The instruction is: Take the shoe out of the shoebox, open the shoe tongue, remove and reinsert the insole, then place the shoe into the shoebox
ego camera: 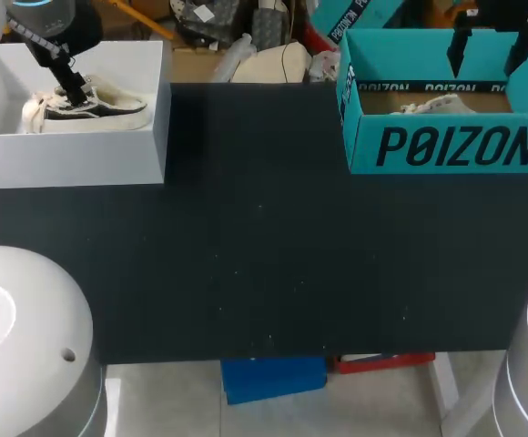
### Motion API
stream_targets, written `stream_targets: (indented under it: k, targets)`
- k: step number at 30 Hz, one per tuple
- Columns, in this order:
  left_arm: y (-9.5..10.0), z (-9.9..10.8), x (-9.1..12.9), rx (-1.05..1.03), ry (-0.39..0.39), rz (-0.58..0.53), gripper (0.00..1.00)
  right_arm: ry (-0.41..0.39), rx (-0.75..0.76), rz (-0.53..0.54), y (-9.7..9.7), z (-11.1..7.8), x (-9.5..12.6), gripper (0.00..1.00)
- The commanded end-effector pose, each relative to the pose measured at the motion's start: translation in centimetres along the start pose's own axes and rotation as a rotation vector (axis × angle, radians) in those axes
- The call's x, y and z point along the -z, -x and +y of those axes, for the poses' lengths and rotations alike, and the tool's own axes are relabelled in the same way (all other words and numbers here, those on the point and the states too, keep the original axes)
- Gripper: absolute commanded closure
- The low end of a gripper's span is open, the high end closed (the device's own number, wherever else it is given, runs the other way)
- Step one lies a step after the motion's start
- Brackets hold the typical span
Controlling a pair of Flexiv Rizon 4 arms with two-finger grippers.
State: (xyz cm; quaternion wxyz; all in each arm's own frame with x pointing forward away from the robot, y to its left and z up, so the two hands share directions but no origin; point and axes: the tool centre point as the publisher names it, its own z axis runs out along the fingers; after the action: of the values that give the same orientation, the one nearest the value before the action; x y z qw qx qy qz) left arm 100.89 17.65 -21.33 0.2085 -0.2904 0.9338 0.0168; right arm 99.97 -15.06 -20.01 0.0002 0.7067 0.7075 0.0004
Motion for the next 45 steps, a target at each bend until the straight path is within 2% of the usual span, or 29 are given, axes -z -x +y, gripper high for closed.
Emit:
stream_targets:
  k: [1, 5, 18, 19, 20, 21, 24, 26, 29, 32, 33, 35, 39, 45]
  targets:
    - [1.6, 0.6, -1.3, -0.152, -0.129, 0.091, 0.00, 0.000, -0.001, 0.000, 0.0, 0.0, 0.0, 0.00]
    - [2.7, 0.5, -1.6, -0.225, -0.075, 0.029, 0.00, 0.000, -0.001, 0.000, 0.0, 0.0, 0.0, 0.00]
    - [2.5, 0.6, -1.9, -0.220, -0.067, 0.043, 0.00, 0.000, -0.001, 0.000, 0.0, 0.0, 0.0, 0.00]
    - [2.4, 0.6, -2.0, -0.215, -0.071, 0.072, 0.20, 0.000, -0.001, 0.000, 0.0, 0.0, 0.0, 0.00]
    - [2.4, 0.5, -2.1, -0.204, -0.079, 0.093, 0.45, 0.000, -0.001, 0.000, 0.0, 0.0, 0.0, 0.00]
    - [2.5, 0.5, -2.2, -0.189, -0.079, 0.113, 0.51, 0.000, -0.001, 0.000, 0.0, 0.0, 0.0, 0.00]
    - [3.1, 0.3, -2.8, -0.220, -0.058, 0.124, 0.52, 0.000, -0.001, 0.000, 0.0, 0.0, 0.0, 0.00]
    - [3.6, 0.0, -3.6, -0.253, -0.004, 0.106, 0.55, 0.000, -0.001, 0.000, 0.0, 0.0, 0.0, 0.00]
    - [4.3, -0.4, -4.6, -0.248, 0.007, 0.114, 0.51, 0.000, -0.001, 0.000, 0.0, 0.0, 0.0, 0.00]
    - [4.7, -0.8, -6.2, -0.250, 0.026, 0.124, 0.51, 0.000, -0.001, 0.000, 0.0, 0.0, 0.0, 0.00]
    - [4.9, -0.9, -6.8, -0.256, 0.033, 0.122, 0.48, 0.000, -0.001, 0.000, 0.0, 0.0, 0.0, 0.00]
    - [5.4, -1.2, -7.7, -0.258, 0.027, 0.123, 0.34, 0.000, -0.001, 0.000, 0.0, 0.0, 0.0, 0.00]
    - [5.8, -1.5, -9.5, -0.293, 0.038, 0.106, 0.31, 0.000, -0.001, 0.000, 0.0, 0.0, 0.0, 0.00]
    - [6.3, -2.0, -12.8, -0.350, 0.015, 0.134, 0.40, 0.000, -0.001, 0.000, 0.0, 0.0, 0.0, 0.00]
